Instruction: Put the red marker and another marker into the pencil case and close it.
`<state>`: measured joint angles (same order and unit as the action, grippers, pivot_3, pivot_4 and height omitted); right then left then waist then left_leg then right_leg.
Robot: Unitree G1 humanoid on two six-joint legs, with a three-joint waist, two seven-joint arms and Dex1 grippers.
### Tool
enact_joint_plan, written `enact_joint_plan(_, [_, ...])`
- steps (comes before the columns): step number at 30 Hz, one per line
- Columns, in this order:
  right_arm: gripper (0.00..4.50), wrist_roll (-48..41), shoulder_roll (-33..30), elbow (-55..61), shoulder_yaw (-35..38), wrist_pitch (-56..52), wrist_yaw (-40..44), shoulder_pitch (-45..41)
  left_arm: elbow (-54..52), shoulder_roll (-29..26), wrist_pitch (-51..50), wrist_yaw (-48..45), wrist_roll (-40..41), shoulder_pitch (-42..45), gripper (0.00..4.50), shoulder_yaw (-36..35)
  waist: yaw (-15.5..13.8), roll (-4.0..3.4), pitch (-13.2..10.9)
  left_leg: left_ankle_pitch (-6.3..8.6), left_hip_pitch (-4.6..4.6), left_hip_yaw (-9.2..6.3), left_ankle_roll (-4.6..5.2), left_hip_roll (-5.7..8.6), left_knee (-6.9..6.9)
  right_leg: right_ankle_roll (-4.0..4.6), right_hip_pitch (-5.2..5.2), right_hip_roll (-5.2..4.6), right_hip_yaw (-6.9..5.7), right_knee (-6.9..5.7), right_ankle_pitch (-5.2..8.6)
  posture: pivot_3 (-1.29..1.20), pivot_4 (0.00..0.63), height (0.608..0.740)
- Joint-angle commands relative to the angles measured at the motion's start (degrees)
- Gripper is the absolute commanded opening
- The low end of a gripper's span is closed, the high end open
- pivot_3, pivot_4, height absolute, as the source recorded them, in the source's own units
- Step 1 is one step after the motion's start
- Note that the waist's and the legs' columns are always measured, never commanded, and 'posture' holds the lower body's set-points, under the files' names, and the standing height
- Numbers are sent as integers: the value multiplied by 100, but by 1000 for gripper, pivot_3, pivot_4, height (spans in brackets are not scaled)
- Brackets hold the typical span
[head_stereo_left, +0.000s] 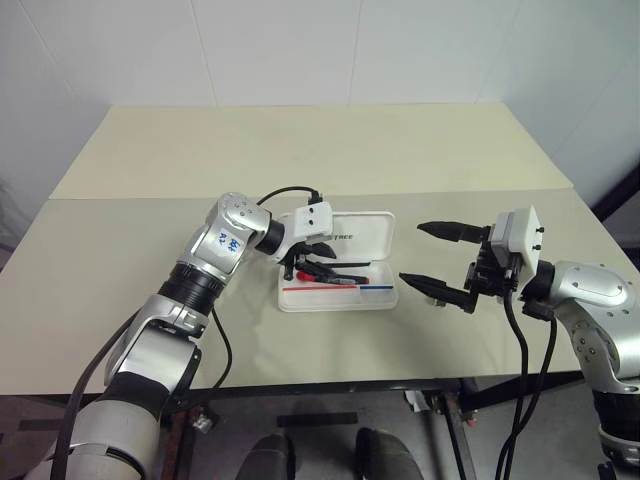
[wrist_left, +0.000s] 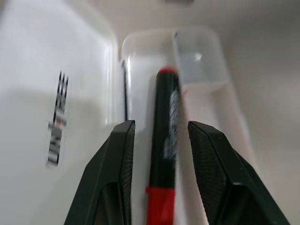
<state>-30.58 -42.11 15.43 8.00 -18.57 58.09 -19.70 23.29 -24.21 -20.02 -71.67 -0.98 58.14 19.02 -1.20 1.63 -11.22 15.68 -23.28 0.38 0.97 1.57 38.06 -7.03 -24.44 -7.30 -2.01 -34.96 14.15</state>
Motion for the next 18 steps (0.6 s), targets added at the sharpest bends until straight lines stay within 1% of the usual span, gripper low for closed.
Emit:
enact_joint_plan(1, [4500, -23, 31, 12, 11, 155, 72, -126, -828, -217, -430, -231, 465, -131, 2446, -314, 9, 0, 0, 0, 0, -3, 0, -1, 0, 0, 0, 1, 1, 0, 0, 0, 150, 740])
enact_joint_plan(3, [4500, -33, 66, -112, -63, 182, 142, -237, -1373, -628, -556, -387, 634, -438, 3115, -479, 51, -1, 0, 0, 2, -11, 0, -2, 0, 0, -1, 2, 4, -2, 0, 0, 150, 740])
enact_joint_plan(7, [4500, -35, 121, -295, -187, 224, 276, -446, -2075, -1301, -947, -473, 942, -890, 4475, -835, 135, -1, 0, 0, 10, -26, 0, -6, -2, 2, -1, 8, 18, -3, -2, 0, 150, 740])
enact_joint_plan(11, [4500, -65, 196, -467, -297, 266, 451, -723, -2793, -2206, -1579, -658, 1343, -1367, 4475, -1298, 138, -4, -2, 0, 10, -27, 0, -12, 0, 5, -2, 12, 23, -3, -4, 0, 150, 740])
enact_joint_plan(13, [4500, -226, 330, -531, -305, 228, 534, -943, -3063, -2839, -1858, -796, 1405, -1647, 4475, -1423, 153, -8, -5, 0, 11, -25, -1, -15, -2, 6, -3, 16, 27, -1, -5, 0, 150, 740])
enact_joint_plan(16, [4500, -299, 506, -601, -422, 221, 686, -1290, -3250, -3583, -2251, -740, 1447, -1981, 4475, -1665, 152, -14, -8, 2, 13, -22, -4, -22, -6, 7, -4, 24, 34, 3, -5, 0, 150, 740])
enact_joint_plan(18, [4500, -276, 597, -651, -528, 230, 796, -1478, -3287, -4088, -2574, -767, 1425, -2172, 4475, -1672, 150, -15, -9, 2, 13, -23, -4, -25, -5, 8, -6, 32, 40, 2, -5, 0, 150, 740])
